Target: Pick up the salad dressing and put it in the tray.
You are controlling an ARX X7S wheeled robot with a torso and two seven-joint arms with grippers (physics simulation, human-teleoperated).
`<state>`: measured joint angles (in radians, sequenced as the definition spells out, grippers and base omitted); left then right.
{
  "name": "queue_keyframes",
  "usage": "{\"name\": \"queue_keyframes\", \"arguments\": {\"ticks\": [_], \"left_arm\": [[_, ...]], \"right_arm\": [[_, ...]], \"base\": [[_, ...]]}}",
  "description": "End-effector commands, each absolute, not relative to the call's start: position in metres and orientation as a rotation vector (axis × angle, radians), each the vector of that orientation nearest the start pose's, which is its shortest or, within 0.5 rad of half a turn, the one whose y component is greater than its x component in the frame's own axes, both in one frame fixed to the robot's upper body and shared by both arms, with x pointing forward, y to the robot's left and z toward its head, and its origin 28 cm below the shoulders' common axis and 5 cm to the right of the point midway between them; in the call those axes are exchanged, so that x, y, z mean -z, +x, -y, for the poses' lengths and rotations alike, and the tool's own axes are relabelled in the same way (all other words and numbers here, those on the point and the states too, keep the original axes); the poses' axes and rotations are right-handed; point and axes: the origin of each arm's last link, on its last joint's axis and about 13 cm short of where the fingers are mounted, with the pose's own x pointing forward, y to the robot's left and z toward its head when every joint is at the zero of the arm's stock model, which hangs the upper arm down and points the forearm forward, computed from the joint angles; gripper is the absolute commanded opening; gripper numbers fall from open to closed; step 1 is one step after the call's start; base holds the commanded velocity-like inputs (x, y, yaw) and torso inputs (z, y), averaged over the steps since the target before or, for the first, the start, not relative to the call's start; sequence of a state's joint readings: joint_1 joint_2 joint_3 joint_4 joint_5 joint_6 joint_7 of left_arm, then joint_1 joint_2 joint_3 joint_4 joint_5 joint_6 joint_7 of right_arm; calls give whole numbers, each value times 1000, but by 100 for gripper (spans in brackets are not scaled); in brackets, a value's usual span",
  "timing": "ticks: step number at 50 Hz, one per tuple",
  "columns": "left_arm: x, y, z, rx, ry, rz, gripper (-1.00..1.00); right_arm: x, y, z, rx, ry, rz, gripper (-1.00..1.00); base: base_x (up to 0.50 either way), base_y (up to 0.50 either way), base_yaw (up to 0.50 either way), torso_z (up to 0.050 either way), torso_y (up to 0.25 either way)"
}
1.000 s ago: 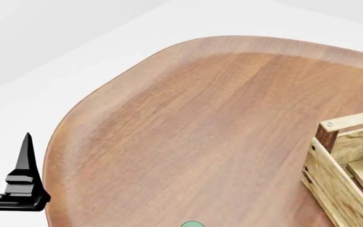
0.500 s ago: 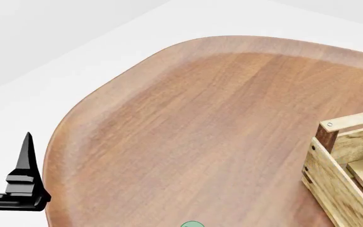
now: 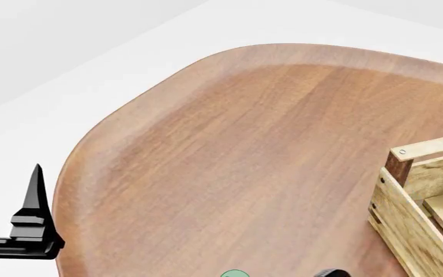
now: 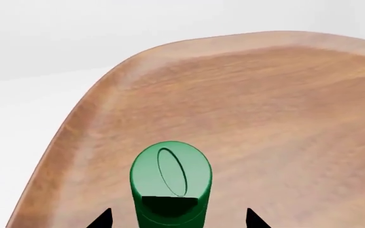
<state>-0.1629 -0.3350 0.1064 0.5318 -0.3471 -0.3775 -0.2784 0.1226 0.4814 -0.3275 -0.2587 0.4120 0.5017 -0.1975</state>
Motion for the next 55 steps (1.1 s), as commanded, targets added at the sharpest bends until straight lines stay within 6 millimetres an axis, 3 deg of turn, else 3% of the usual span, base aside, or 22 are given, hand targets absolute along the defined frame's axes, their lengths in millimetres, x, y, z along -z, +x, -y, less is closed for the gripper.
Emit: {"name": "queue_keyframes", "arguments": {"ticks": [1,11,12,29,41,55], "left_arm": [[-132,224,-230,-2,0,252,100],[-132,223,-230,-2,0,252,100],[-132,223,-230,-1,-1,251,100],[-132,223,-230,-3,-1,251,100],[-132,223,-231,-5,-5,254,100],[-134,223,-232,-6,-7,255,100]], "right_arm": [[-47,217,129,-597,-123,-305,100],[-42,221,124,-636,-104,-306,100],[-42,221,124,-641,-100,-306,-100],[-50,221,124,-605,-70,-273,-100],[-102,217,134,-497,-53,-122,-100],[-143,220,142,-437,-107,-10,-100]], "base": [[0,0,0,0,0],[0,0,0,0,0],[0,0,0,0,0],[0,0,0,0,0],[0,0,0,0,1],[0,0,0,0,0]]}}
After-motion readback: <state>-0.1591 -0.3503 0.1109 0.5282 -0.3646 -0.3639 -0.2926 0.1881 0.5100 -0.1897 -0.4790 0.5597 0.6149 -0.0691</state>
